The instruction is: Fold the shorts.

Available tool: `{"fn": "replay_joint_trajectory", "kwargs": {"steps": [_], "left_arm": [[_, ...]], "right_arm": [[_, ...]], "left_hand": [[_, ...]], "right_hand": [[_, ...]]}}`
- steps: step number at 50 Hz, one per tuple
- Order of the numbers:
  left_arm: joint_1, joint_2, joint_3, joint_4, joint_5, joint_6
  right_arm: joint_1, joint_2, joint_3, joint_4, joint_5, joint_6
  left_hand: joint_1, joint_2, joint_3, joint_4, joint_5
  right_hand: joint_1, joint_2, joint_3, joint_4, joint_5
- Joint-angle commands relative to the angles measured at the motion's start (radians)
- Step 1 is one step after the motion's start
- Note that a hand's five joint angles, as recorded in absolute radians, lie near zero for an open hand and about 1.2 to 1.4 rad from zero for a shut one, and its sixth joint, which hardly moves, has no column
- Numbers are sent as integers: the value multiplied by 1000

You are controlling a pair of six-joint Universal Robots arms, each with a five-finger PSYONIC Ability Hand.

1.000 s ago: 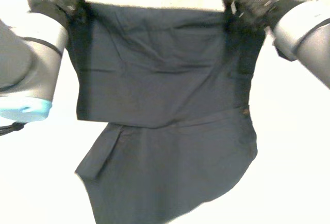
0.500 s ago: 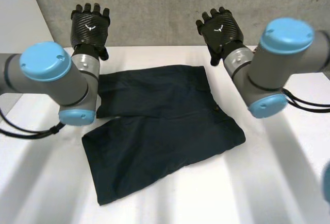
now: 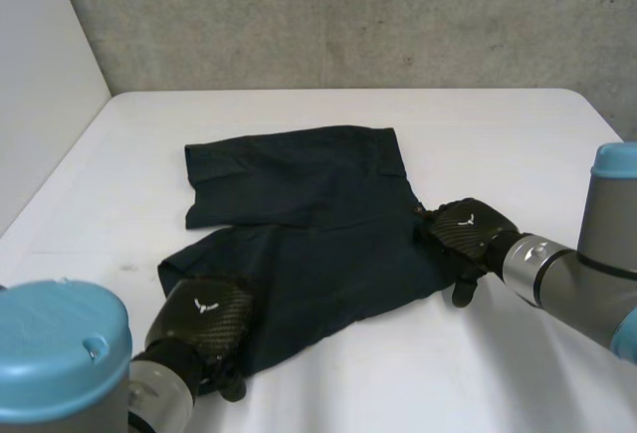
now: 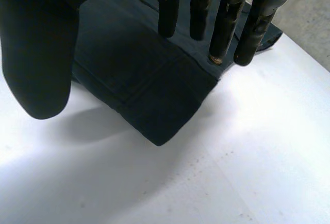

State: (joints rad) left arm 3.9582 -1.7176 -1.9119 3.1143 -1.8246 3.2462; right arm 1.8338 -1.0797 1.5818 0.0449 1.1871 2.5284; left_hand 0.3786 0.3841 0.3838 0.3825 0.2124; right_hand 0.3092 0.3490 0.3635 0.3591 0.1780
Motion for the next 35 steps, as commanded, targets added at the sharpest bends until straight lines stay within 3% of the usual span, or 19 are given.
{"fn": "replay_joint_trajectory", "kwargs": {"steps": [1, 2, 3, 14, 20, 29, 35], "left_arm": [[15, -95, -33, 128, -57, 61], [21, -105, -33, 141, -65, 67], [32, -123, -36, 165, -79, 75], [38, -198, -42, 219, -96, 90], [30, -165, -61, 219, -97, 92], [27, -16, -90, 207, -97, 187], [24, 151, -122, 115, -88, 371]], "right_arm": [[2, 43, 26, -151, 0, 7], [4, 44, 29, -169, -1, 10], [4, 43, 29, -177, -1, 10], [-19, -6, 79, -160, 9, 10], [-48, -55, 147, -145, 8, 3], [-56, -198, 234, -119, 8, -8], [-68, -319, 239, 53, 5, -69]], "left_hand": [[126, 120, 120, 122, 117], [149, 143, 144, 145, 140], [201, 196, 196, 197, 193], [483, 478, 478, 479, 475], [1009, 1003, 1003, 1005, 1000], [1018, 1012, 1012, 1014, 1009], [1018, 1012, 1012, 1014, 1009]], "right_hand": [[661, 621, 607, 611, 617], [1011, 971, 957, 961, 968], [1086, 1047, 1032, 1036, 1043], [1087, 1047, 1033, 1037, 1044], [1087, 1047, 1033, 1037, 1044], [1087, 1047, 1033, 1037, 1044], [1087, 1047, 1033, 1037, 1044]]}}
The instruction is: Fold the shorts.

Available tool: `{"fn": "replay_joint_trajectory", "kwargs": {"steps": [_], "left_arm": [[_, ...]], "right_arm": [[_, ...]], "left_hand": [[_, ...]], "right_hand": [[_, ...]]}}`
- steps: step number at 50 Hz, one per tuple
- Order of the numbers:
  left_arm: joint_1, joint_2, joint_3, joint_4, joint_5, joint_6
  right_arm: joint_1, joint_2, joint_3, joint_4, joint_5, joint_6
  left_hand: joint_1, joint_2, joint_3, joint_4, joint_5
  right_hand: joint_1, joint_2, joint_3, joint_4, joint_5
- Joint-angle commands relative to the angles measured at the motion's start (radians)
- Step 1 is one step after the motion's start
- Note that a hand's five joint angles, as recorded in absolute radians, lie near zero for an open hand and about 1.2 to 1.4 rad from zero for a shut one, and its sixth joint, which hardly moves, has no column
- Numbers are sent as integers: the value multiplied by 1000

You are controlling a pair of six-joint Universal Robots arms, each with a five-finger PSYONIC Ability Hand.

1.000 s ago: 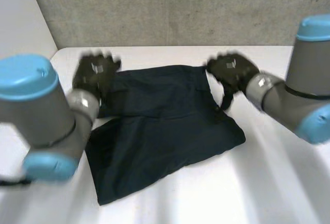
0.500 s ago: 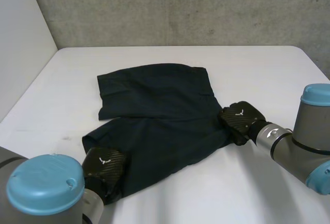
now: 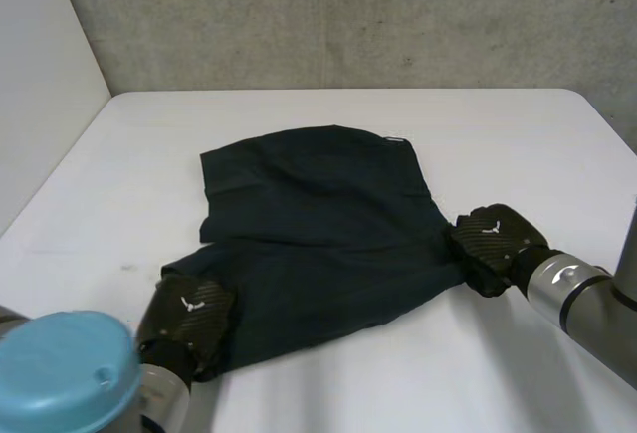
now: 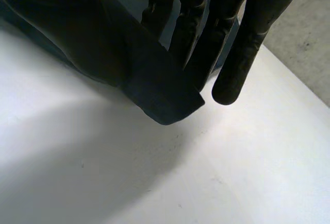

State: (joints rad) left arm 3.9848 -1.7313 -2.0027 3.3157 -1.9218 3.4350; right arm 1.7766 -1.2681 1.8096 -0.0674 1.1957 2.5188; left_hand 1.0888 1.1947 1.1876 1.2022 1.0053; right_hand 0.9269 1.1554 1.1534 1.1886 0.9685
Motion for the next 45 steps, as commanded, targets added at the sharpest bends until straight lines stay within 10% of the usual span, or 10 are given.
{"fn": "replay_joint_trajectory", "kwargs": {"steps": [1, 12, 22, 30, 45], "left_arm": [[-6, 179, -34, -114, 12, 211], [-46, 236, -35, -392, 53, 365], [100, 52, 195, -140, 101, 481], [117, -229, 479, 140, 103, 487], [181, -815, 1057, 283, 136, 538]], "right_arm": [[-17, -148, 10, 208, -4, -86], [-129, -295, 2, 802, 1, -560], [-62, -104, -229, 620, 25, -325], [29, 94, -467, 491, 215, -219], [87, 441, -736, 43, 280, -215]], "left_hand": [[308, 202, 209, 194, 216], [308, 202, 209, 194, 216], [308, 202, 209, 194, 216], [308, 202, 209, 194, 216], [308, 202, 209, 194, 216]], "right_hand": [[469, 241, 243, 208, 253], [469, 241, 243, 208, 253], [469, 241, 243, 208, 253], [469, 241, 243, 208, 253], [469, 241, 243, 208, 253]]}}
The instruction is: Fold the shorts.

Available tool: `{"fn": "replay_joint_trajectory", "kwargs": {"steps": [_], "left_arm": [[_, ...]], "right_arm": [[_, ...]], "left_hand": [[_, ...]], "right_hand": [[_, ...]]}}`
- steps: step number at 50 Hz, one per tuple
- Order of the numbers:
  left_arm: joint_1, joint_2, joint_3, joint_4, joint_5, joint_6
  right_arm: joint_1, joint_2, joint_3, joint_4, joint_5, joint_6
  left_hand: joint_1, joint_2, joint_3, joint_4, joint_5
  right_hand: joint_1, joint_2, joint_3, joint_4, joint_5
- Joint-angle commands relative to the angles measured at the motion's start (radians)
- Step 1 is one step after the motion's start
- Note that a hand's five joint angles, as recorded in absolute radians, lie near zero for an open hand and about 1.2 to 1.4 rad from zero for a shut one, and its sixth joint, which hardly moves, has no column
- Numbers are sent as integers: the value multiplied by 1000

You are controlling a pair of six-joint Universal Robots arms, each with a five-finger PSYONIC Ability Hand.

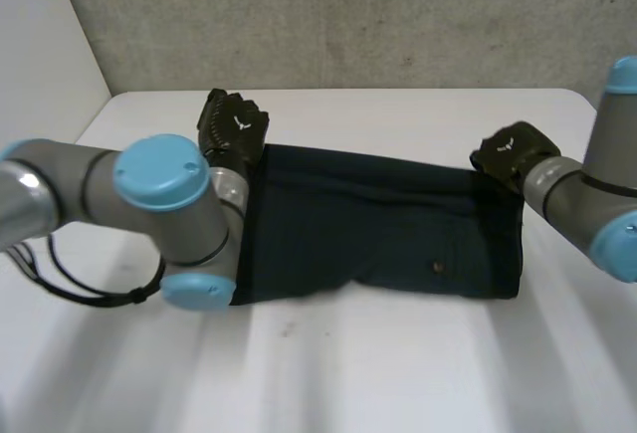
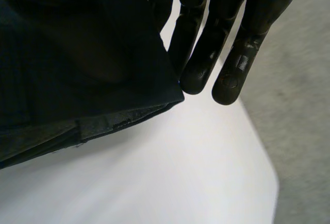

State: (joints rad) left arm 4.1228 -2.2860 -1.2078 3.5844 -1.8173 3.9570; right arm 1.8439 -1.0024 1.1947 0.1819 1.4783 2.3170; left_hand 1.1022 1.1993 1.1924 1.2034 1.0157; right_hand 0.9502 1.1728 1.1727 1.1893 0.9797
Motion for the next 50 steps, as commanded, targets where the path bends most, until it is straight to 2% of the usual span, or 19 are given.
{"fn": "replay_joint_trajectory", "kwargs": {"steps": [1, 3, 4, 5, 6, 7, 8, 9, 14, 20, 23, 26, 31, 36, 38, 39, 43, 50], "left_arm": [[43, -279, 283, 17, 41, 14], [43, -311, 313, 31, 62, 11], [45, -332, 327, 55, 82, 10], [45, -339, 330, 66, 88, 8], [45, -342, 330, 80, 96, 7], [45, -345, 330, 97, 99, 7], [42, -345, 329, 134, 101, 7], [42, -345, 327, 154, 101, 7], [31, -325, 318, 246, 90, 5], [19, -160, 167, 252, 92, -28], [17, -81, 85, 246, 101, -71], [16, 17, -30, 202, 107, -130], [17, 150, -165, 59, 119, -211], [19, 285, -259, -151, 118, -384], [19, 316, -283, -193, 121, -452], [19, 342, -311, -223, 121, -520], [19, 396, -387, -245, 121, -651], [16, 428, -481, -205, 121, -683]], "right_arm": [[21, 197, -135, -214, -6, -14], [23, 255, -173, -225, -15, -16], [23, 275, -185, -226, -13, -14], [23, 292, -198, -228, -12, -13], [23, 306, -210, -232, -12, -11], [24, 335, -240, -242, -10, -5], [24, 346, -256, -249, -4, -2], [24, 352, -268, -257, -1, 2], [23, 329, -284, -331, 0, 102], [8, 122, -209, -340, -3, 343], [8, 15, -123, -287, -19, 422], [8, -83, -49, -179, -62, 435], [-3, -150, 48, -18, -119, 446], [-45, -197, 189, 54, -141, 443], [-58, -232, 267, 32, -142, 443], [-64, -240, 293, 15, -145, 443], [-94, -246, 419, -105, -161, 443], [-104, -222, 532, -293, -180, 441]], "left_hand": [[294, 197, 204, 193, 206], [294, 197, 204, 193, 206], [199, 101, 108, 97, 110], [3, -94, -87, -98, -85], [-287, -384, -377, -388, -375], [-557, -654, -647, -658, -645], [-853, -950, -944, -955, -941], [-926, -1023, -1016, -1027, -1014], [-928, -1025, -1018, -1029, -1016], [-928, -1025, -1018, -1029, -1016], [-928, -1025, -1018, -1029, -1016], [-928, -1025, -1018, -1029, -1016], [-927, -1024, -1017, -1028, -1015], [-924, -1021, -1014, -1025, -1012], [-921, -1018, -1011, -1022, -1009], [-918, -1015, -1008, -1019, -1006], [-906, -1003, -996, -1008, -994], [-906, -1003, -996, -1008, -994]], "right_hand": [[446, 223, 224, 207, 242], [446, 223, 224, 207, 242], [238, 15, 15, -1, 34], [-8, -231, -231, -247, -212], [-272, -495, -495, -512, -476], [-717, -939, -939, -956, -921], [-776, -998, -998, -1015, -980], [-776, -998, -998, -1015, -980], [-776, -998, -998, -1015, -980], [-776, -998, -998, -1015, -980], [-776, -998, -998, -1015, -980], [-776, -998, -998, -1015, -980], [-774, -997, -997, -1014, -979], [-666, -888, -888, -905, -870], [-619, -841, -841, -858, -823], [-601, -824, -824, -840, -805], [-522, -745, -744, -761, -726], [-478, -700, -700, -717, -682]]}}
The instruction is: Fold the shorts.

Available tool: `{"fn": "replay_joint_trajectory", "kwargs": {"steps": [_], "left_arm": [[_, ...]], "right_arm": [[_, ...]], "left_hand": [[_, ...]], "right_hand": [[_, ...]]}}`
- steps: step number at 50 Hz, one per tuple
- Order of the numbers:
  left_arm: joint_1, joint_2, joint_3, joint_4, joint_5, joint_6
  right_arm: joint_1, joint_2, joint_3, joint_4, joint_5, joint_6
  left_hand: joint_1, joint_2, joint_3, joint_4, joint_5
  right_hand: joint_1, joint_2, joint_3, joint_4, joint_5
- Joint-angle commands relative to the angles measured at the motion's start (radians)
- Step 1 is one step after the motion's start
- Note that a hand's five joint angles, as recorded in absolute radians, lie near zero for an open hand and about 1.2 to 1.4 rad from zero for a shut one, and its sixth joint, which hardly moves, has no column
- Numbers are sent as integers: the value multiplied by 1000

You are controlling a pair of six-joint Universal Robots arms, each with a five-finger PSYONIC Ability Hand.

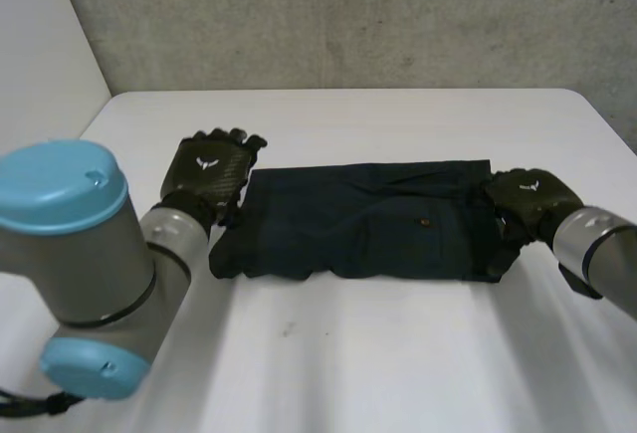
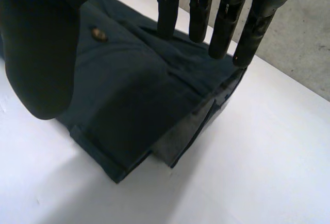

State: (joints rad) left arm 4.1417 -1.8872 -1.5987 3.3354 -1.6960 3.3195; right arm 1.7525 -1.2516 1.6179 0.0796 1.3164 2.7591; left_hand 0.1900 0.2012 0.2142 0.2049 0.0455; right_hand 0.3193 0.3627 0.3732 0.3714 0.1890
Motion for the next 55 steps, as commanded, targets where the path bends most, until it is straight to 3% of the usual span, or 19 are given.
{"fn": "replay_joint_trajectory", "kwargs": {"steps": [1, 10, 13, 16, 26, 35, 40, 44, 49, 55], "left_arm": [[-2, 30, -108, 68, -2, -46], [0, 25, -149, 138, -11, -44], [-2, 22, -150, 139, -11, -44], [-2, 22, -152, 139, -11, -44], [3, 25, -162, 141, -11, -44], [8, 34, -164, 139, -16, -43], [11, 36, -167, 139, -20, -43], [11, 40, -167, 141, -22, -43], [11, 43, -167, 141, -27, -43], [12, 65, -167, 141, -47, -43]], "right_arm": [[-13, 41, 115, -210, -23, 0], [-28, 156, 109, -342, -66, -4], [-28, 196, 94, -357, -83, -12], [-28, 213, 74, -351, -71, -12], [-103, 127, 91, -275, -71, -70], [-215, 5, 54, -63, -65, -364], [-208, -40, -4, -11, -48, -512], [-107, -72, -82, -3, -35, -546], [129, -54, -194, -1, -51, -579], [390, 52, -243, 2, -144, -713]], "left_hand": [[6, -5, -18, -9, -24], [6, -5, -18, -9, -24], [6, -5, -18, -9, -24], [6, -5, -18, -9, -24], [6, -5, -18, -9, -24], [6, -5, -18, -9, -24], [6, -5, -18, -9, -24], [6, -5, -18, -9, -24], [6, -5, -18, -9, -24], [0, -11, -24, -15, -30]], "right_hand": [[156, 113, 102, 104, 112], [347, 303, 293, 295, 302], [575, 532, 521, 523, 531], [1076, 1032, 1022, 1024, 1031], [1077, 1034, 1023, 1025, 1033], [1077, 1034, 1023, 1025, 1033], [1077, 1034, 1023, 1025, 1033], [1077, 1034, 1023, 1025, 1033], [1077, 1034, 1023, 1025, 1033], [1077, 1034, 1023, 1025, 1033]]}}
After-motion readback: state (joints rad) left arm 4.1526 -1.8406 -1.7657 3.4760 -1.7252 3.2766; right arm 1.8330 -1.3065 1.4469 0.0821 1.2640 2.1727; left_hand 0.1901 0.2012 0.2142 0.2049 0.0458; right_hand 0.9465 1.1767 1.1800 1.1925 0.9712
